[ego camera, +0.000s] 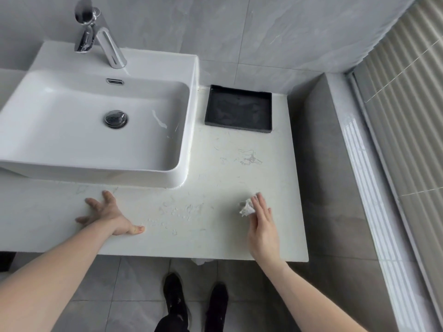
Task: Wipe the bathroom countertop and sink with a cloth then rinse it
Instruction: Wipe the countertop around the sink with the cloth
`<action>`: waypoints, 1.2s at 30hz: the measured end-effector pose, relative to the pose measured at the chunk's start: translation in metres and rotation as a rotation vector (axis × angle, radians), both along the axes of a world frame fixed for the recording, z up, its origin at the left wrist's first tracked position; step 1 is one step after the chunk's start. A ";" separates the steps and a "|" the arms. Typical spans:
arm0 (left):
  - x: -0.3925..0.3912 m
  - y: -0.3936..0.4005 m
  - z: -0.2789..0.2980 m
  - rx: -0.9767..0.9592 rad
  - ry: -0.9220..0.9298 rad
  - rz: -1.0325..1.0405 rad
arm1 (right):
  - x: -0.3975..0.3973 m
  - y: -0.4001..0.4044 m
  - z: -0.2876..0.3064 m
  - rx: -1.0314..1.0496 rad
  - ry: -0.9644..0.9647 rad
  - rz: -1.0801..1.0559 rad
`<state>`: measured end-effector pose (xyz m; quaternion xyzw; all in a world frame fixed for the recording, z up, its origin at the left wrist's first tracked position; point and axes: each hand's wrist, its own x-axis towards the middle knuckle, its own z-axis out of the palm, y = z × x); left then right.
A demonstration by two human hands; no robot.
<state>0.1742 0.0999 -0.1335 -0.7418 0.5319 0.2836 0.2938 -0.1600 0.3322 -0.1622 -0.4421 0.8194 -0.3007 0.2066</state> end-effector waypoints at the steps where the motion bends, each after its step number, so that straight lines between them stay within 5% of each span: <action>1: -0.001 0.001 0.002 -0.002 0.004 0.002 | 0.021 -0.010 0.001 0.003 0.002 0.109; 5: -0.003 0.004 0.006 -0.021 0.010 -0.007 | 0.098 -0.030 -0.005 0.132 0.066 0.500; 10: -0.002 0.006 0.007 -0.024 0.011 -0.009 | 0.098 -0.010 -0.007 0.202 0.215 0.541; 19: -0.003 0.003 0.004 -0.026 -0.002 -0.016 | -0.067 0.043 -0.013 0.160 0.228 0.071; 24: -0.003 0.002 0.005 -0.011 -0.022 -0.012 | -0.075 0.020 0.010 0.062 0.058 -0.184; 31: -0.007 0.004 0.016 -0.018 -0.013 -0.009 | 0.056 -0.031 -0.011 0.038 -0.020 0.263; 36: -0.010 0.008 0.026 -0.044 0.014 -0.006 | 0.142 -0.015 -0.017 0.140 0.184 0.535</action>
